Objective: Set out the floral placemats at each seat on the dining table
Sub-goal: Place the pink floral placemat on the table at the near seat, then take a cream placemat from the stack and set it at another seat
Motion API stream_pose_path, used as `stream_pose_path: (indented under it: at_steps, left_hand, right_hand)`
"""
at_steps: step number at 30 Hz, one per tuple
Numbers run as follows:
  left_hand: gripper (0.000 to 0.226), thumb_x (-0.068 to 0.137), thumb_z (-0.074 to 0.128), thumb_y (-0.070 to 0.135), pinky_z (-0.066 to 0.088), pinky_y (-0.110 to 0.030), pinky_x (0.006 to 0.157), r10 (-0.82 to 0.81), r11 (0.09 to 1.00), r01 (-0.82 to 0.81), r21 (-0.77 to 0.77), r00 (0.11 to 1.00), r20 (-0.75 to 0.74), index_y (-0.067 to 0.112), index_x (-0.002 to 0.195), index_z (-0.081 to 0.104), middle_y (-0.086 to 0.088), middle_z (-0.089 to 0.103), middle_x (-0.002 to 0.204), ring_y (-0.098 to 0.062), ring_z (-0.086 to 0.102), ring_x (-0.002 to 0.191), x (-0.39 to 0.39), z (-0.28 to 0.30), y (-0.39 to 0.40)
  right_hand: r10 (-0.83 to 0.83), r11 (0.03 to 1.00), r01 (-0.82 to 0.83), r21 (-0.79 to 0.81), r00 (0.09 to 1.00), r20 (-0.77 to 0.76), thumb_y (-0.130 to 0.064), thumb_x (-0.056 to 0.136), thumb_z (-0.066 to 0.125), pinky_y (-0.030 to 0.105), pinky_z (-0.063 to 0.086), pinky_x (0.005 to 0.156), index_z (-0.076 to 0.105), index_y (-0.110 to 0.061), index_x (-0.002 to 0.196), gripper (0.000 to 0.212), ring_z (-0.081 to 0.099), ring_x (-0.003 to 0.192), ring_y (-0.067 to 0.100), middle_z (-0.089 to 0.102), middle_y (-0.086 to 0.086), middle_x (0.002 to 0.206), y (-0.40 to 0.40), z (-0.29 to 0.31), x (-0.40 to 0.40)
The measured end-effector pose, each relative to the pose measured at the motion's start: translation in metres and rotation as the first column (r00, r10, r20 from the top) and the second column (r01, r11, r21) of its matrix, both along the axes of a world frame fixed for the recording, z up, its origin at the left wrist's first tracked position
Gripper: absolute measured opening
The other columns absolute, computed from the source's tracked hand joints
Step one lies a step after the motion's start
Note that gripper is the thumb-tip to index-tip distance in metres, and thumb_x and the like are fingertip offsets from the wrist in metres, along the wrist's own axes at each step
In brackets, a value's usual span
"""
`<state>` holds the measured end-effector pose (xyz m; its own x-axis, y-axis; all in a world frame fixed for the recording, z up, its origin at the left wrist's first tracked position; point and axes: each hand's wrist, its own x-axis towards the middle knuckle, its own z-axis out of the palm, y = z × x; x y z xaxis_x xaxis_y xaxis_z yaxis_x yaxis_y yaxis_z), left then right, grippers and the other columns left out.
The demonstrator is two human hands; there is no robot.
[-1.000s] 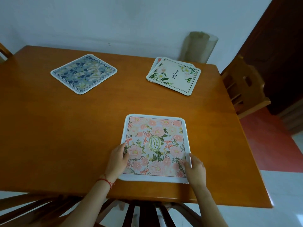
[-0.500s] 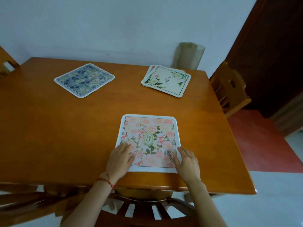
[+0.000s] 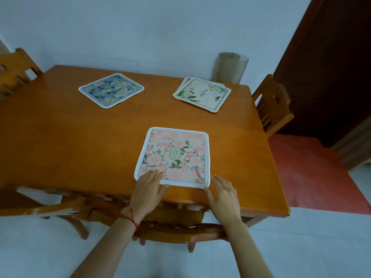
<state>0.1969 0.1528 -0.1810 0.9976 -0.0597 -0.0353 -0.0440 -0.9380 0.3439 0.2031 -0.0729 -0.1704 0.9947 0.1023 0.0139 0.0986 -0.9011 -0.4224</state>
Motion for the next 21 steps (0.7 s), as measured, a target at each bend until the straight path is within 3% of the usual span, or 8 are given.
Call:
stream_pose_path:
  at_steps: [6,10,14,21]
  left_hand:
    - [0.056,0.095,0.033,0.043,0.017,-0.035,0.115,-0.044,0.999,0.044,0.002,0.999,0.015,0.013,0.141,0.030,-0.006,0.031,0.150,-0.021,0.021,0.141,-0.030,0.010,-0.003]
    - [0.070,0.089,0.019,0.059,0.017,-0.034,0.114,-0.109,0.994,0.109,0.013,0.994,0.003,0.014,0.141,0.031,-0.005,0.032,0.149,-0.020,0.022,0.140,-0.050,0.016,0.000]
    - [0.057,0.095,0.030,0.046,0.013,-0.034,0.116,-0.186,0.982,0.187,0.016,0.982,-0.024,0.015,0.143,0.026,-0.003,0.027,0.151,-0.018,0.018,0.141,-0.066,0.017,0.000]
    - [0.059,0.095,0.024,0.049,0.008,-0.035,0.118,-0.352,0.933,0.355,0.063,0.935,-0.045,0.017,0.144,0.022,-0.001,0.021,0.154,-0.018,0.012,0.143,-0.090,0.022,-0.024]
  right_hand:
    - [-0.095,0.993,0.098,0.060,0.994,-0.051,-0.044,0.095,0.038,0.034,0.020,0.113,0.036,-0.022,0.139,0.050,0.028,0.138,0.016,0.036,-0.005,0.147,0.001,0.008,-0.045]
    - [-0.174,0.980,0.180,0.080,0.982,-0.072,-0.045,0.094,0.038,0.038,0.020,0.114,0.036,-0.023,0.140,0.051,0.027,0.138,0.018,0.035,-0.004,0.148,0.007,0.007,-0.076]
    - [-0.257,0.961,0.258,0.101,0.966,-0.021,-0.039,0.093,0.044,0.039,0.027,0.111,0.044,-0.020,0.135,0.046,0.036,0.133,0.019,0.045,-0.001,0.142,0.010,0.007,-0.109]
    - [-0.402,0.912,0.398,0.098,0.915,0.029,-0.034,0.093,0.048,0.037,0.029,0.109,0.049,-0.017,0.132,0.043,0.042,0.130,0.021,0.050,0.002,0.138,-0.010,0.005,-0.168]
